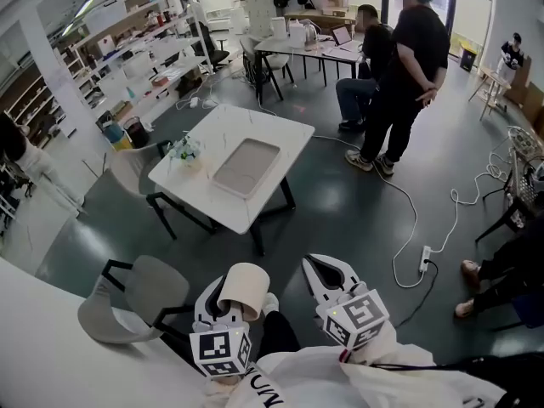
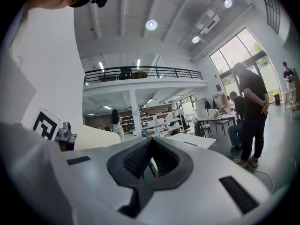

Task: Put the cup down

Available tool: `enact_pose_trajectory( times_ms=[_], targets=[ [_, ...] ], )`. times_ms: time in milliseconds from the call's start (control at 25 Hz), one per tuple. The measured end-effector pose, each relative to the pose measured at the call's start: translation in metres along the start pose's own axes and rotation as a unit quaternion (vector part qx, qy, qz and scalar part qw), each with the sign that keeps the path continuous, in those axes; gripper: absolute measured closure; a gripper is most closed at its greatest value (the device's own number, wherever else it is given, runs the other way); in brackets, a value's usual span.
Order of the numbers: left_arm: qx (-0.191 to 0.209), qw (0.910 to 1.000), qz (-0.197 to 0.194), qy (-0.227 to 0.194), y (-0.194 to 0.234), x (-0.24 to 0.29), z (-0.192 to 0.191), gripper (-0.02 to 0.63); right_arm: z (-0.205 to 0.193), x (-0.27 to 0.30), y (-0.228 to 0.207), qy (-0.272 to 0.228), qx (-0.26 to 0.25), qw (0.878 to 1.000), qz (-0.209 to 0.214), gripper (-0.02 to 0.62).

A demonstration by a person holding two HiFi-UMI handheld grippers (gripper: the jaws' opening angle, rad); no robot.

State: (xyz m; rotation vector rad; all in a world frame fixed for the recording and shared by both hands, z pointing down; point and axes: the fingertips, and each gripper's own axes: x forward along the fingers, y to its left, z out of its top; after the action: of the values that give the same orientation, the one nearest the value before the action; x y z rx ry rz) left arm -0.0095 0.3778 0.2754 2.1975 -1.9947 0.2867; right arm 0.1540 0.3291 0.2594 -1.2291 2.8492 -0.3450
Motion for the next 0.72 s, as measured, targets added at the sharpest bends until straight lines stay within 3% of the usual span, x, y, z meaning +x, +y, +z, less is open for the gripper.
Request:
enact_pose_trajectory(
  times_ms=[720],
  targets=[
    [-0.008,0.9988,-0.019,0.045,0.138,0.187,0.018,0.560,-0.005,0.236,-0.043,0.045,0.015,0.999,-0.011,0.591]
  ],
)
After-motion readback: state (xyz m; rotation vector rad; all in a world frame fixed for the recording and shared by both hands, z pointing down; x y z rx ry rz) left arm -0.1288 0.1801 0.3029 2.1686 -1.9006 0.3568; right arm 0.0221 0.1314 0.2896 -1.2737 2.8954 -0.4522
